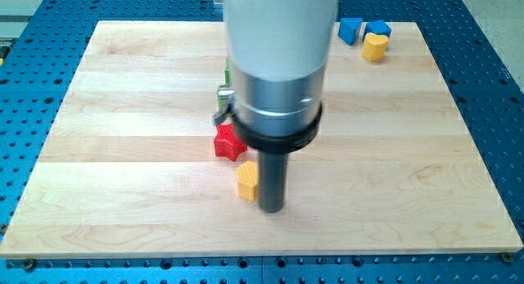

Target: Move the hexagon towards the red star

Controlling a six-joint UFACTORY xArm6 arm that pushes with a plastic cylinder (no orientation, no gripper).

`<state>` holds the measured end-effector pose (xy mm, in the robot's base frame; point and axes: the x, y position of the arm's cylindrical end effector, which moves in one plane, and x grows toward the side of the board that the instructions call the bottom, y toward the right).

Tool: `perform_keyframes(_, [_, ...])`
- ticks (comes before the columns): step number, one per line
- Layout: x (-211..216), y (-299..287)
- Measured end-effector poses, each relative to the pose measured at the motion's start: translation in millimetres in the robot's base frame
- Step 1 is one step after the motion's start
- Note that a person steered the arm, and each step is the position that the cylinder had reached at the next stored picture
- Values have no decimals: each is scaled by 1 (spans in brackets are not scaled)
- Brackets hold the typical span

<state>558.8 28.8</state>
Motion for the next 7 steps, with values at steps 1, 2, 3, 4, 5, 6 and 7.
perform_keyframes(1, [-21, -10])
perform_keyframes(2, [-17, -34])
perform_keyframes(3, [1, -6])
perform_keyframes(4, [3, -14])
perform_keyframes(5, [7, -21])
perform_keyframes(6, [28, -47])
perform_keyframes(7, [18, -52])
